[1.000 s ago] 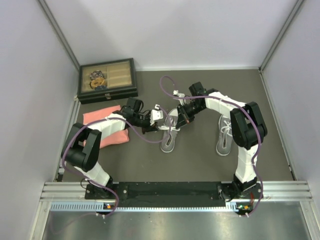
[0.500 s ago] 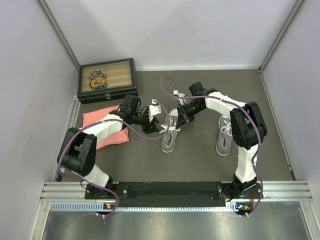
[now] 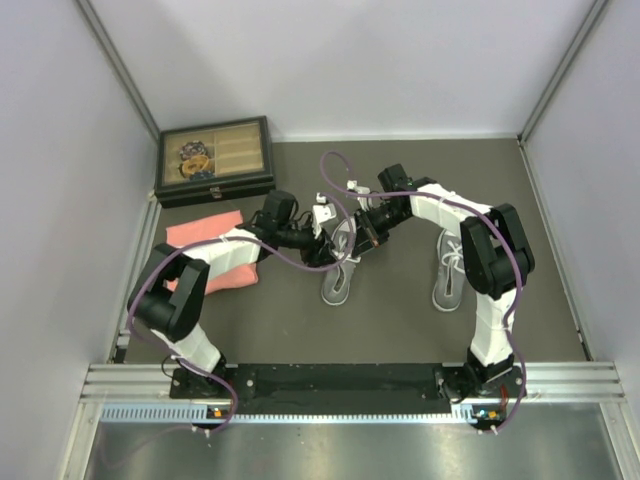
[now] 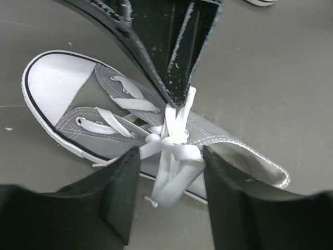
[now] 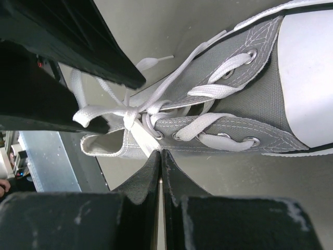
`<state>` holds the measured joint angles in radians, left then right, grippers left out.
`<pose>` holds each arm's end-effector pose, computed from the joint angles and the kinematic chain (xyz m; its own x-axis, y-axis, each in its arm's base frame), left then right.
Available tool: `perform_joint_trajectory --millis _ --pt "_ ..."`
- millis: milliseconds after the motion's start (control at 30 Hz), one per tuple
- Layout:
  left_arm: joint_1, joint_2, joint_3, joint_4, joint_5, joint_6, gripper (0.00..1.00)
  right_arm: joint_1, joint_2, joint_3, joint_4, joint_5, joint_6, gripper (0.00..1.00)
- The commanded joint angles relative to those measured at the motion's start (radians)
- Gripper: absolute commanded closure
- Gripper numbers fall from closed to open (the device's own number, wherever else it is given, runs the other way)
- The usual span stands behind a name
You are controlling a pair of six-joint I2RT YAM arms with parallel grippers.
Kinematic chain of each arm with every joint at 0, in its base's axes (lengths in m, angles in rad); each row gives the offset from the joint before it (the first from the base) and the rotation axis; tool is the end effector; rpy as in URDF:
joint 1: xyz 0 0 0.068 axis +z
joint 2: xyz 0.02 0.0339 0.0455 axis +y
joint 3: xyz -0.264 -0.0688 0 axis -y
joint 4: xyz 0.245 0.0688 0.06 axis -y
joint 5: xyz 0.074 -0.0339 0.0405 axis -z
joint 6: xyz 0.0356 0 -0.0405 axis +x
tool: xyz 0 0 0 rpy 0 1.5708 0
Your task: Tie the shoes
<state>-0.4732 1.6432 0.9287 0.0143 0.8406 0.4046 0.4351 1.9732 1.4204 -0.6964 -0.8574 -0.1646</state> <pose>0.2890 -0.1778 0.1986 -0.2080 0.4015 -0.8920 0.9714 0.1915 -0.1403 0.3461 0.1905 0.1865 -0.7680 -0.4752 -0.4294 -0.6269 0.4205 0.6559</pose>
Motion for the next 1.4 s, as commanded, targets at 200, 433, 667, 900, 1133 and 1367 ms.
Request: perform_joint_trajectory --millis 200,433,667,900,1133,1367 --pt "0.001 0.046 0.085 0.032 0.047 -0.07 0.61 -0.007 -0.028 0.017 0.005 -0.008 -0.016 1.0" --pt "0.001 0.07 0.102 0.013 0.084 -0.142 0.88 -0.009 -0.028 0.018 0.0 -0.005 -0.019 1.0" --pt "0.016 0.073 0.116 -0.071 0.115 -0.095 0.76 -0.01 -0.025 0.022 -0.008 -0.005 -0.027 1.0" --pt "0.016 0.087 0.124 -0.063 0.101 -0.099 0.88 -0.01 -0.028 0.018 -0.011 -0.003 -0.032 1.0" --pt "0.018 0.105 0.144 -0.106 0.097 -0.061 0.82 -0.012 -0.027 0.02 -0.009 -0.006 -0.032 1.0" --pt "0.018 0.13 0.171 -0.155 0.097 -0.033 0.81 -0.012 -0.028 0.018 -0.011 -0.008 -0.033 1.0"
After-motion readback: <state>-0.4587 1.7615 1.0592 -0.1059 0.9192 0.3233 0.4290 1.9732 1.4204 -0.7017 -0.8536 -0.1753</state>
